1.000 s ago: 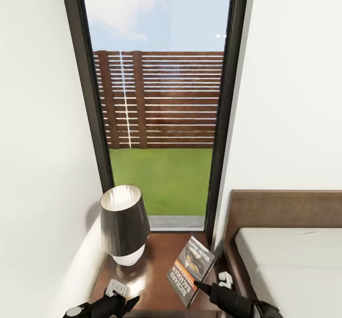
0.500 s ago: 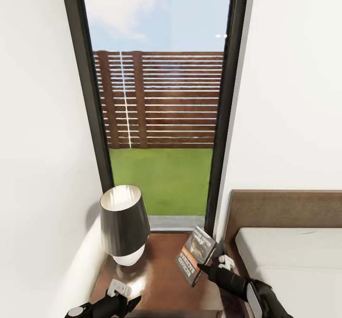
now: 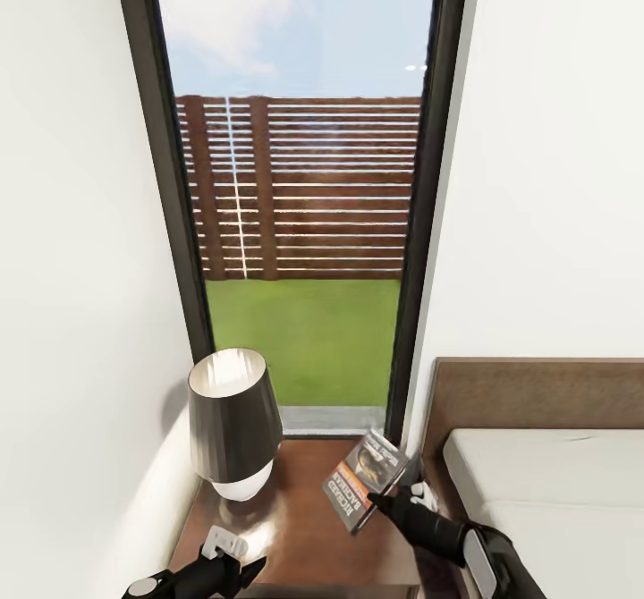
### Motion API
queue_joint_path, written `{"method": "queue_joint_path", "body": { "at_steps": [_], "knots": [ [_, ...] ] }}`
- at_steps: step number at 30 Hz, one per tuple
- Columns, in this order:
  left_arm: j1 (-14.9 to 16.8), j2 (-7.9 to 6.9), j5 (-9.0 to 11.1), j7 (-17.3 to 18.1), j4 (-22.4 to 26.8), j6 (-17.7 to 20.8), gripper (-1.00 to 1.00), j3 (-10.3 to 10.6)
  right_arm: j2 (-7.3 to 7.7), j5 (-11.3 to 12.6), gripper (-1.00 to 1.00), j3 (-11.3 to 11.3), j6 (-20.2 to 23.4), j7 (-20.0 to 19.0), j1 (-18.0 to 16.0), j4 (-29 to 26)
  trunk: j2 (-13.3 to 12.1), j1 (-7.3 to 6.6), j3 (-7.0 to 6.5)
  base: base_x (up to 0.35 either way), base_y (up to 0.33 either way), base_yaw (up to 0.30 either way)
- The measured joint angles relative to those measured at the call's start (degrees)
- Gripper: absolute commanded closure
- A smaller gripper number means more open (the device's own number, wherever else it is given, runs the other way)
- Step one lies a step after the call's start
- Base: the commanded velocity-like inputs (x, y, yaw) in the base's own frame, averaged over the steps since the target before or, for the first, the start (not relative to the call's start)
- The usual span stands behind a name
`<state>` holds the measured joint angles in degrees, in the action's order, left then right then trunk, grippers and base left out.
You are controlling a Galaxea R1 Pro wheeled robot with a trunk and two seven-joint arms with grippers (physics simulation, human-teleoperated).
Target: In the bedroom, move the book from the bed onto either nightstand, and place the two sandals side by side next to the bed.
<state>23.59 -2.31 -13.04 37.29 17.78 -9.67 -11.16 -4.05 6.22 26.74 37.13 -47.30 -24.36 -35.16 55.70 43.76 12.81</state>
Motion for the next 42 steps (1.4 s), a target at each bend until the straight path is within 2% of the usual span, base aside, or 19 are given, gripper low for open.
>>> {"method": "queue_joint_path", "body": {
  "at_steps": [5, 8, 11, 14, 16, 19, 26, 36, 42],
  "knots": [
    [0.0, 0.00, 0.0, 0.0, 0.0, 0.0, -1.00, 0.0, -0.42, 7.4, 1.00, 0.0, 3.4, 0.1, 0.0, 0.2, 0.0, 0.00, 0.00, 0.000, 0.000, 0.000],
    [0.0, 0.00, 0.0, 0.0, -0.1, 0.0, -1.00, 0.0, -1.04, 8.8, 1.00, -0.1, 3.5, 1.4, 0.0, 1.3, 0.0, 0.00, 0.00, 0.000, 0.000, 0.000],
    [0.0, 0.00, 0.0, 0.0, -0.1, 0.0, -1.00, 0.0, -1.19, 9.8, 1.00, -0.1, 3.6, 5.4, 0.0, 1.7, 0.0, 0.00, 0.00, 0.000, 0.000, 0.000],
    [0.0, 0.00, 0.0, 0.0, -0.2, 0.0, -1.00, 0.1, -1.26, 12.6, 1.00, -0.1, 3.7, 7.0, 0.0, 1.9, 0.0, 0.00, 0.00, 0.000, 0.000, 0.000],
    [0.0, 0.00, 0.0, 0.0, -0.9, 0.0, -1.00, 0.1, -1.30, 16.0, 1.00, 0.0, 3.7, 9.4, 0.0, 2.2, 0.0, 0.00, 0.00, 0.000, 0.000, 0.000],
    [0.0, 0.00, 0.0, 0.0, -1.3, -0.1, -1.00, 0.0, -1.32, 17.5, 1.00, -0.1, 3.7, 11.6, 0.0, 2.4, 0.0, 0.00, 0.00, 0.000, 0.000, 0.000],
    [0.0, 0.00, -0.1, 0.0, -1.4, -0.1, -1.00, 0.0, -1.38, 18.3, 1.00, -0.1, 3.7, 12.9, 0.0, 2.9, 0.0, 0.00, 0.00, 0.000, 0.000, 0.000],
    [0.0, 0.00, -0.1, 0.0, -1.4, -0.1, -1.00, 0.0, -2.02, 18.4, 1.00, -0.2, 3.7, 13.0, -0.1, 8.0, 0.0, 0.00, 0.00, 0.001, 0.000, 0.000],
    [0.0, 0.00, -0.1, 0.0, -1.4, -0.1, -1.00, 0.0, -2.12, 18.4, 1.00, -0.2, 3.7, 13.0, -0.1, 8.3, 0.0, -0.03, 0.00, 0.187, 0.000, 0.000]
  ]
}}
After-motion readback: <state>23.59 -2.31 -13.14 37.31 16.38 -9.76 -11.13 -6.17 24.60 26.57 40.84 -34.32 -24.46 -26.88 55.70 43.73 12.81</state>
